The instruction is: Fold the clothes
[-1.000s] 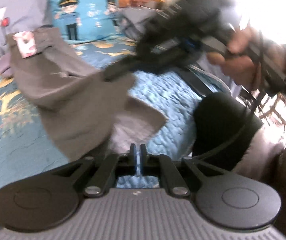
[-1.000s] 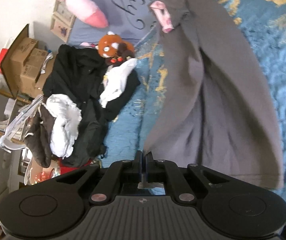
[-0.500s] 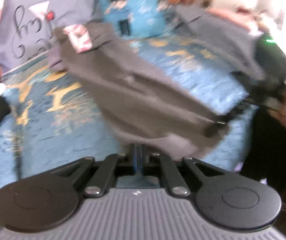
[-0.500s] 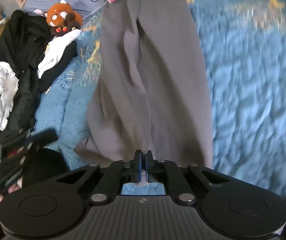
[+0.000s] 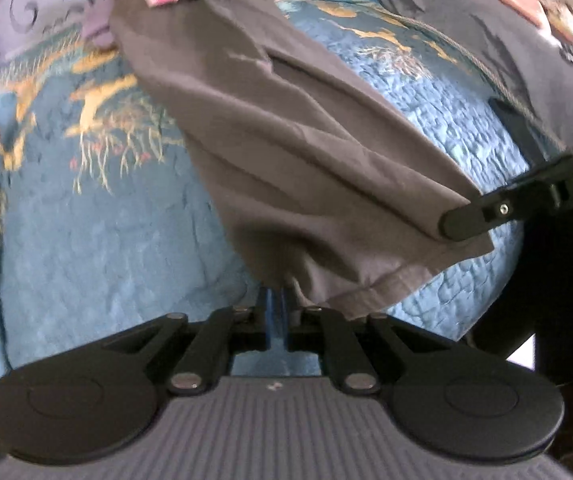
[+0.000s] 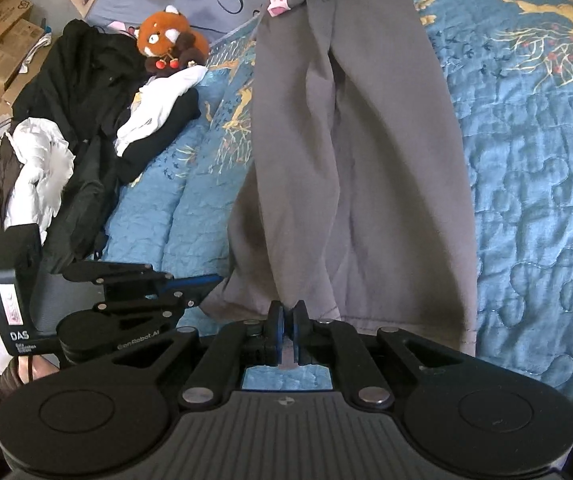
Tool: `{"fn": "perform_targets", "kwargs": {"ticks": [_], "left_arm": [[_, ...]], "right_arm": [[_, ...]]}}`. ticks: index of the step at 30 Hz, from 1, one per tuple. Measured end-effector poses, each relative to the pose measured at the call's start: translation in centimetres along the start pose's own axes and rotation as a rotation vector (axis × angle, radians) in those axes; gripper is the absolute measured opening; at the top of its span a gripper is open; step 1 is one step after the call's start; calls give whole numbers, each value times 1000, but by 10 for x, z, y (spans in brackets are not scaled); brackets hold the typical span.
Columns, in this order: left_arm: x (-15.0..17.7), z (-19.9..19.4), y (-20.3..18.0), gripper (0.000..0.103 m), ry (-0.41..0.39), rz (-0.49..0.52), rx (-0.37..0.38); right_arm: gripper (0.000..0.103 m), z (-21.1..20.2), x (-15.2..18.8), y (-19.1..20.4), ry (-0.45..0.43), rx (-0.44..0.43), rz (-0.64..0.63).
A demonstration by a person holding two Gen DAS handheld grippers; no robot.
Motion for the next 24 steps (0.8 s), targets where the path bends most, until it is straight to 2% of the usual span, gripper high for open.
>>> {"fn": "perform_targets", "kwargs": {"ticks": [2, 3, 4, 6, 8, 10, 15, 18, 20, 22, 24], "left_arm": [[0, -4, 6, 5, -5, -41, 31], [0, -8, 8, 10, -12, -62, 53], [0, -13, 11, 22, -26, -84, 79], [1, -27, 16, 35, -61, -123, 121], [0, -35, 22, 35, -65, -162, 171], [-1, -37, 27, 41, -52, -205, 221], [-1, -33, 32, 41, -12, -280, 313], [0, -22, 27, 41, 31, -289, 291], [2, -13, 25, 33, 55, -295, 272], [3, -6, 25, 6, 66, -320, 258], [4, 0, 24, 4, 77, -345, 245]], "right_arm": [[7, 0, 0, -1, -2, -1, 3], [7, 0, 0, -1, -3, -1, 5], [7, 0, 0, -1, -3, -1, 6], [7, 1, 0, -1, -2, -1, 10], [7, 2, 1, -2, 1, -2, 15], [7, 4, 1, -3, 4, -2, 18], [7, 3, 0, -3, 1, -3, 16], [7, 3, 0, -2, -1, -2, 15], [7, 3, 0, -2, -2, -1, 15], [7, 3, 0, -2, -4, 0, 15], [7, 2, 0, -2, -5, 1, 15]]}}
Point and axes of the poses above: each gripper's, at about its wrist camera, not at the fingertips, and z roughly the way its jaws point, y to its left, x to its underside, the point moved 4 cm from there along z, roughly the way its jaws point, and after that the axes turned 14 degrees about -z, right-handed, at the moved point
